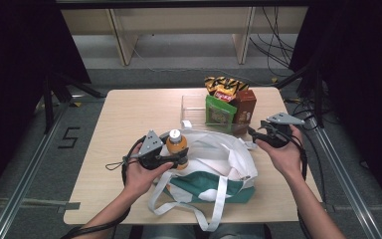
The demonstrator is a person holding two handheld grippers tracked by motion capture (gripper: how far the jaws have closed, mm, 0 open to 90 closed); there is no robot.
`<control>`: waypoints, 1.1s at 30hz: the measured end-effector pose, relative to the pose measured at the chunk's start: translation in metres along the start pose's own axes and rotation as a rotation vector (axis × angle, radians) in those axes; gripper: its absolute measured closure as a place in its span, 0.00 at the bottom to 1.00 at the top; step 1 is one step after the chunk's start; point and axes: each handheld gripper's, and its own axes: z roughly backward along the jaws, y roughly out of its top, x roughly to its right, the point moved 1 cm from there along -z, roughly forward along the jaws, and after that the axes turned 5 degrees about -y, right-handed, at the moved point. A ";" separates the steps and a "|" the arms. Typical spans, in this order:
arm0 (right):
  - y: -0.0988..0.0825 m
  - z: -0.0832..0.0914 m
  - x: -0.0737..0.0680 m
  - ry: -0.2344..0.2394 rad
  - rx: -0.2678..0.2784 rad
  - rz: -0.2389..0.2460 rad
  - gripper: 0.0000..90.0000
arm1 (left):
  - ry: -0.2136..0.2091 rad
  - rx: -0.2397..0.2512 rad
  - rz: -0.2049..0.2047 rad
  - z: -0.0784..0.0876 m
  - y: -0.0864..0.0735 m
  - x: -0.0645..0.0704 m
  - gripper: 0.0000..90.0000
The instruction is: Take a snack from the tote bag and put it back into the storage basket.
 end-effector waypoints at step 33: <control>0.004 0.006 0.002 0.013 -0.012 -0.021 0.49 | 0.007 0.032 -0.022 -0.005 0.034 -0.008 0.34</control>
